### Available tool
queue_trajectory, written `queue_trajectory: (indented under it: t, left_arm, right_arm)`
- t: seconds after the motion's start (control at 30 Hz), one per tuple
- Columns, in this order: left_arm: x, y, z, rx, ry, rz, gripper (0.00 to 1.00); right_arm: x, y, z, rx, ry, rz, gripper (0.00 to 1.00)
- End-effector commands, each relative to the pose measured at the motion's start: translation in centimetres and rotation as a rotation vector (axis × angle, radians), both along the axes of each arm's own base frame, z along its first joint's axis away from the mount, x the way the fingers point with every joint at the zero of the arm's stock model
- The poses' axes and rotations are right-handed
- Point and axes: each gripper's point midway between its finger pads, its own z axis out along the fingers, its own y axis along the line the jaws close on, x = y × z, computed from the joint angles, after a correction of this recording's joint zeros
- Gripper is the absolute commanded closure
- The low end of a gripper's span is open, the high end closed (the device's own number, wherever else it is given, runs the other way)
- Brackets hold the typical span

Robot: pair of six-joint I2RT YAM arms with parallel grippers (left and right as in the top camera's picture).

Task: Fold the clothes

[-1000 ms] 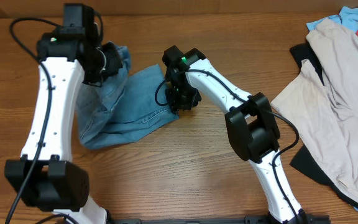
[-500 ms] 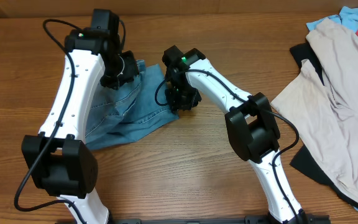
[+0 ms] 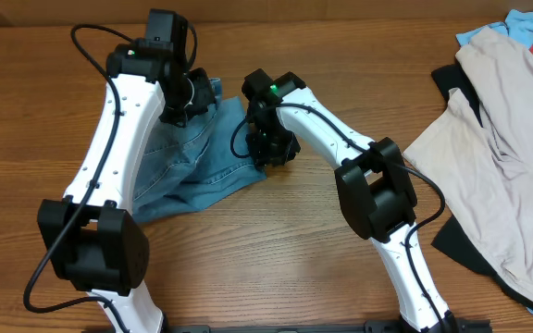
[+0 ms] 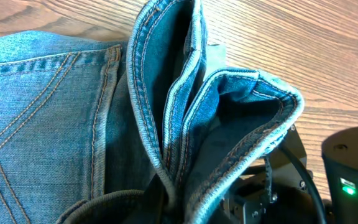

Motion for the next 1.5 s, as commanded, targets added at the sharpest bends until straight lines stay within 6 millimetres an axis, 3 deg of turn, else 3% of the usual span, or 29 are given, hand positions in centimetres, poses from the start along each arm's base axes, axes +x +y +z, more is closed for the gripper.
queue_trajectory:
  t: [0.0, 0.03, 0.07, 0.2, 0.3, 0.57, 0.7, 0.87, 0.93, 1.03, 1.23, 1.47]
  left_arm:
    - [0.2, -1.4, -0.1, -0.033, 0.0, 0.001, 0.58]
    - [0.2, -1.6, 0.0, -0.037, -0.004, -0.002, 0.39]
    - [0.3, -1.8, 0.1, -0.048, -0.007, -0.008, 0.34]
    - [0.5, -2.5, 0.6, -0.073, -0.031, -0.068, 0.39]
    - [0.5, -1.8, 1.2, -0.055, -0.047, -0.092, 0.41]
    - [-2.0, 4.9, 0.7, 0.13, 0.061, 0.017, 0.44]
    - [-2.7, 7.7, 0.5, 0.185, 0.096, 0.073, 0.42]
    - [-2.8, 8.9, 0.1, 0.188, 0.106, 0.101, 0.41]
    - [-2.8, 9.6, -0.4, 0.232, 0.11, 0.1, 0.41]
    - [-2.3, 10.4, -1.5, 0.283, 0.093, 0.075, 0.41]
    - [-0.4, 11.8, -4.0, 0.304, 0.033, 0.035, 0.43]
    - [-0.3, 14.4, -8.1, 0.299, 0.101, 0.078, 0.42]
  right_arm:
    - [-1.5, 0.3, -1.1, -0.009, 0.046, 0.017, 0.57]
    - [-1.5, 0.3, -1.1, -0.009, 0.046, 0.017, 0.58]
    - [-1.5, 0.3, -1.1, -0.009, 0.046, 0.017, 0.57]
    - [-1.6, 0.3, -1.1, -0.011, 0.05, 0.017, 0.57]
    - [-1.7, 0.2, -1.1, -0.015, 0.055, 0.016, 0.58]
    - [-1.4, -0.6, -0.3, -0.041, 0.05, 0.009, 0.55]
    - [0.5, -2.4, 3.8, -0.064, -0.012, -0.025, 0.52]
    - [2.4, -3.0, 9.9, 0.015, -0.091, -0.068, 0.52]
    - [1.7, -1.9, 12.4, 0.112, -0.083, -0.026, 0.53]
    - [-0.3, 0.2, 14.7, 0.256, -0.03, 0.059, 0.53]
    - [-3.2, 3.6, 16.0, 0.397, 0.039, 0.158, 0.53]
    - [-5.0, 6.2, 16.0, 0.417, 0.031, 0.232, 0.53]
